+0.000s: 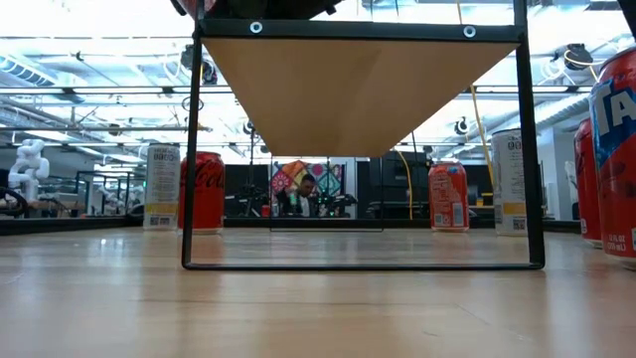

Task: Place canned beverage on shelf
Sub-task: Put the middle red soda can on the shelf

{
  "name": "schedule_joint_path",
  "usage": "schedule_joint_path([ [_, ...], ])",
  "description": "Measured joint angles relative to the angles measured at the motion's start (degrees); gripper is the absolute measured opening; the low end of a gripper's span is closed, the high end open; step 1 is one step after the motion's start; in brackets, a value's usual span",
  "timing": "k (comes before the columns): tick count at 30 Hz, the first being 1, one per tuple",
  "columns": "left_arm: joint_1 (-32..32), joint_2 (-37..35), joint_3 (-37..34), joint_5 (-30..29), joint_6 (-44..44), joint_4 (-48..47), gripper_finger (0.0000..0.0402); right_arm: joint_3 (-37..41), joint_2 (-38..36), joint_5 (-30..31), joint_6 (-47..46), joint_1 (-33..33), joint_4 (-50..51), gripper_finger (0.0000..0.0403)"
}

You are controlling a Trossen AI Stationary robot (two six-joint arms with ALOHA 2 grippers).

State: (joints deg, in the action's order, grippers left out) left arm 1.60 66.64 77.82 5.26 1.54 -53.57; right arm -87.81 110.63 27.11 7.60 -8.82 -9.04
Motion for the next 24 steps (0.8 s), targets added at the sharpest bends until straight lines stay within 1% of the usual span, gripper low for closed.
schedule_joint_path([
  [4,-0.7,-0.1,0.1,0.0,-2.2,4.2,0.0375,0.1,-1.7,-0.9,-0.2,-0.3,7.0,0.0282],
  [5,-1.0,-0.1,0.1,-0.2,-2.9,5.5,0.0386,0.1,-2.6,-1.9,-0.7,-0.3,9.7,0.028],
  [7,-1.5,0.0,0.1,-0.4,-5.3,7.9,0.0394,0.1,-4.4,-4.3,-1.6,-0.3,13.0,0.0277],
  [13,-3.3,0.0,0.1,-0.7,-12.2,14.8,0.0389,0.0,-10.2,-12.5,-1.8,-0.2,22.4,0.0276],
  [15,-3.8,0.0,0.1,-0.8,-13.3,17.2,0.0388,0.1,-11.9,-13.8,-1.8,-0.1,25.8,0.0275],
  [19,-3.8,0.0,0.1,-1.1,-15.4,18.8,0.0388,0.1,-14.5,-16.8,-2.7,0.5,26.0,0.0266],
  [24,-3.8,0.0,0.0,-1.2,-15.8,16.4,0.0388,0.1,-14.4,-17.2,-2.3,0.6,26.2,0.0267],
])
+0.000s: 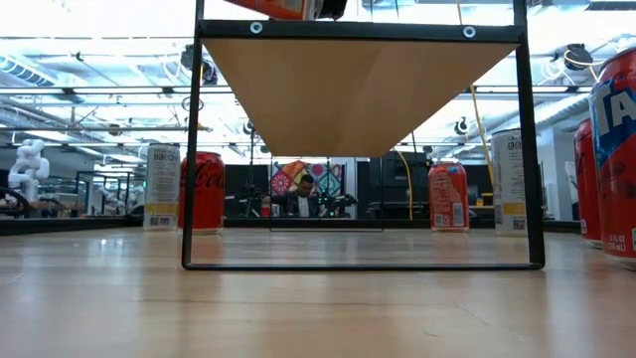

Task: Place canned beverage on shelf
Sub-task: Put the middle red soda can on the shelf

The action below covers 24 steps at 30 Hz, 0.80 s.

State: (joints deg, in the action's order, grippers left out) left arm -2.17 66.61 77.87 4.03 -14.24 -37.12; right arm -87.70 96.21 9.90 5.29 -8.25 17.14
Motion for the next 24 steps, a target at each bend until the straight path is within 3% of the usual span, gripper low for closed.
schedule_joint_path([
  [8,-2.4,-1.8,-0.1,3.7,-5.5,0.4,0.0389,0.0,-0.8,-15.7,3.6,0.2,-1.6,0.0266],
  [13,-4.0,-3.5,-0.1,5.1,-9.7,2.8,0.0389,1.8,-1.1,-32.6,4.3,2.5,-4.8,0.0267],
  [18,-4.6,-3.5,-0.1,4.7,-10.2,0.5,0.0389,10.4,-1.1,-42.1,-2.1,4.9,-23.5,0.0268],
  [24,-7.0,-3.4,-1.5,5.8,-11.9,0.8,0.0389,19.9,-1.1,-43.2,-10.1,5.2,-49.0,0.0269],
])
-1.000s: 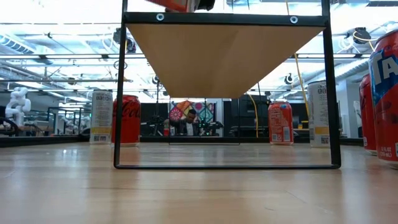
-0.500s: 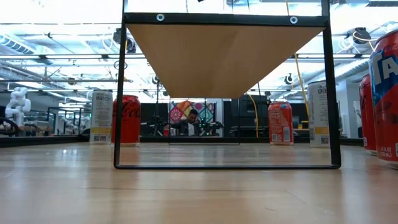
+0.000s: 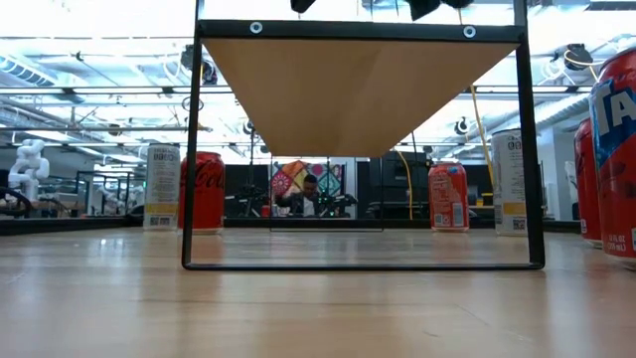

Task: Place canned beverage on shelf
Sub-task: Put the middle red soda can on the shelf

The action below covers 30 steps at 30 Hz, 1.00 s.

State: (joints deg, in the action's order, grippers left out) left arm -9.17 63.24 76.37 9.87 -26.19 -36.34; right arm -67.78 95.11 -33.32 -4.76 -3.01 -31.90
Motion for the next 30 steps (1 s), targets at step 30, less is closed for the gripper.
schedule_joint_path([
  [30,-2.9,12.2,-2.2,7.2,1.5,20.1,0.0389,3.3,0.0,-0.2,-3.0,-0.9,-9.0,0.0269],
])
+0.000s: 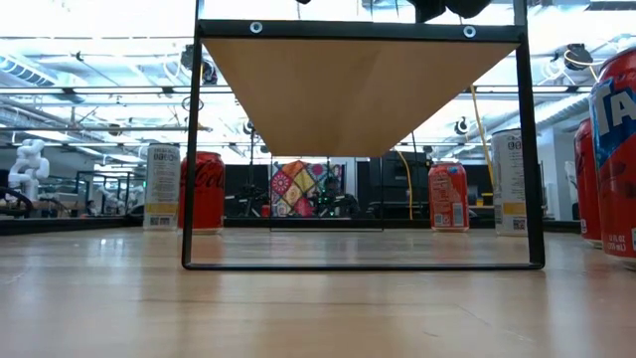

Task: Place canned beverage on shelf
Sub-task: Put the middle red soda can on the shelf

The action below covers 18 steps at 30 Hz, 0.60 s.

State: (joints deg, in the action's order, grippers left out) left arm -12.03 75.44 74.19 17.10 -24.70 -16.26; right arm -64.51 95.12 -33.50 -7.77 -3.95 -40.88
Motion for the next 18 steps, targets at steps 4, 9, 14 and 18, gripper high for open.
schedule_joint_path([
  [4,0.0,0.0,0.0,0.6,0.4,1.6,0.0389,0.0,0.0,0.2,0.2,0.1,-0.1,0.027],
  [9,-0.5,0.0,0.0,0.8,2.4,3.1,0.0381,0.0,0.0,0.4,0.5,0.1,-0.8,0.027],
  [14,-0.7,0.8,0.1,0.3,3.4,3.3,0.0337,0.0,0.0,0.0,0.5,0.0,-0.6,0.027],
  [18,-0.9,0.9,0.1,-0.9,4.0,3.2,0.0303,0.1,0.1,-0.1,0.5,0.0,-0.2,0.027],
])
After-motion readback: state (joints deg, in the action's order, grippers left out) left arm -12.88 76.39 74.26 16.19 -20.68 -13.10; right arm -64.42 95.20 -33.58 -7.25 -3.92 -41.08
